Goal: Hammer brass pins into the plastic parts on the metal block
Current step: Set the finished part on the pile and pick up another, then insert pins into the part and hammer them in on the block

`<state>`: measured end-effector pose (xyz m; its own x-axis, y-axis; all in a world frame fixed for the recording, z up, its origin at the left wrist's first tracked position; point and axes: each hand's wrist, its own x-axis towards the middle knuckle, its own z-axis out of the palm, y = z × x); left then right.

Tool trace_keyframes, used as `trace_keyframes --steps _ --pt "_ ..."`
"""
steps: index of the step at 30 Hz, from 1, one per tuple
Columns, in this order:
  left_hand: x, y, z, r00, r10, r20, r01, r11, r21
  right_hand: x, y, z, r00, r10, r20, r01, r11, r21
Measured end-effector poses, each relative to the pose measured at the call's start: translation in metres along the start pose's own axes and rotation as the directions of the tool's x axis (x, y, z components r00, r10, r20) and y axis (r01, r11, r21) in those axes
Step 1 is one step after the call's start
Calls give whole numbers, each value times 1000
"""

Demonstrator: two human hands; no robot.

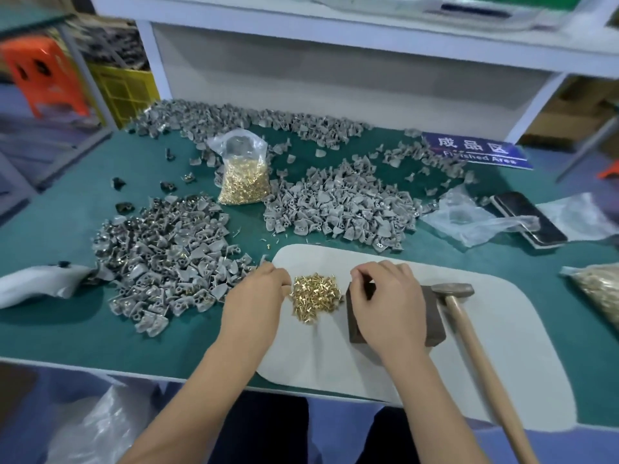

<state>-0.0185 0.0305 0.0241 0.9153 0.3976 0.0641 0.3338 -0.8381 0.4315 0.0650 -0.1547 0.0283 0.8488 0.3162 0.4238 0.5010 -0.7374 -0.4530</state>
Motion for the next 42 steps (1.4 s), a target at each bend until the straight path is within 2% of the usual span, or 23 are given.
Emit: trace_keyframes --steps 2,4,5,7,9,10,15,19,21,22,23,25,26,29,34,36,38,40,41,42 --pt "0 7 -2 1000 28 10 -29 981 190 0 -1 -2 1000 -5 6 5 1000 12" --pt "-3 14 -1 998 58 -23 -52 977 207 0 -2 -5 1000 -23 5 23 997 67" --pt "-5 18 -1 997 67 -41 -61 990 126 0 -1 -7 999 -37 9 36 994 107" --pt "-8 31 2 998 53 -28 -58 970 -236 -1 1 -11 996 -66 56 53 976 209" --pt "-6 47 3 998 48 45 -15 830 -558 0 5 -15 988 -80 135 32 945 324" --pt "-4 54 2 996 55 70 1 775 -632 1 8 -17 983 -76 164 8 925 381" --pt "13 78 2 989 90 115 20 698 -716 6 18 -22 983 39 178 -145 762 631" --pt "29 82 4 976 95 196 87 653 -752 10 22 -21 982 135 131 -188 748 636" --pt "41 81 7 982 114 151 31 692 -722 12 23 -18 975 204 86 -213 755 621" --pt "49 81 9 989 107 97 -15 743 -670 13 24 -16 968 244 63 -230 753 616" --pt "59 79 12 996 86 32 -53 821 -568 14 24 -15 959 279 47 -247 745 619" --pt "79 76 17 994 63 -92 -83 966 -243 15 24 -13 947 318 35 -269 735 623" --pt "88 73 22 989 74 -129 -87 991 -98 15 23 -12 947 320 25 -267 743 614" --pt "113 70 33 987 99 -129 -91 994 66 14 21 -12 952 305 -2 -241 757 608" --pt "126 75 35 994 66 -82 -56 992 113 18 23 -13 954 297 25 -245 731 637" --pt "120 75 31 990 75 -121 -74 997 17 20 22 -12 948 314 40 -262 706 658" --pt "103 76 27 987 62 -148 -98 963 -252 20 22 -12 948 316 32 -254 691 677" --pt "76 85 26 995 19 -103 -77 793 -604 21 23 -14 952 305 22 -235 683 691" --pt "61 89 26 998 12 -70 -57 706 -706 21 24 -16 953 301 28 -233 670 705" --pt "47 93 27 998 19 -52 -51 664 -746 21 25 -18 951 306 39 -238 648 723"
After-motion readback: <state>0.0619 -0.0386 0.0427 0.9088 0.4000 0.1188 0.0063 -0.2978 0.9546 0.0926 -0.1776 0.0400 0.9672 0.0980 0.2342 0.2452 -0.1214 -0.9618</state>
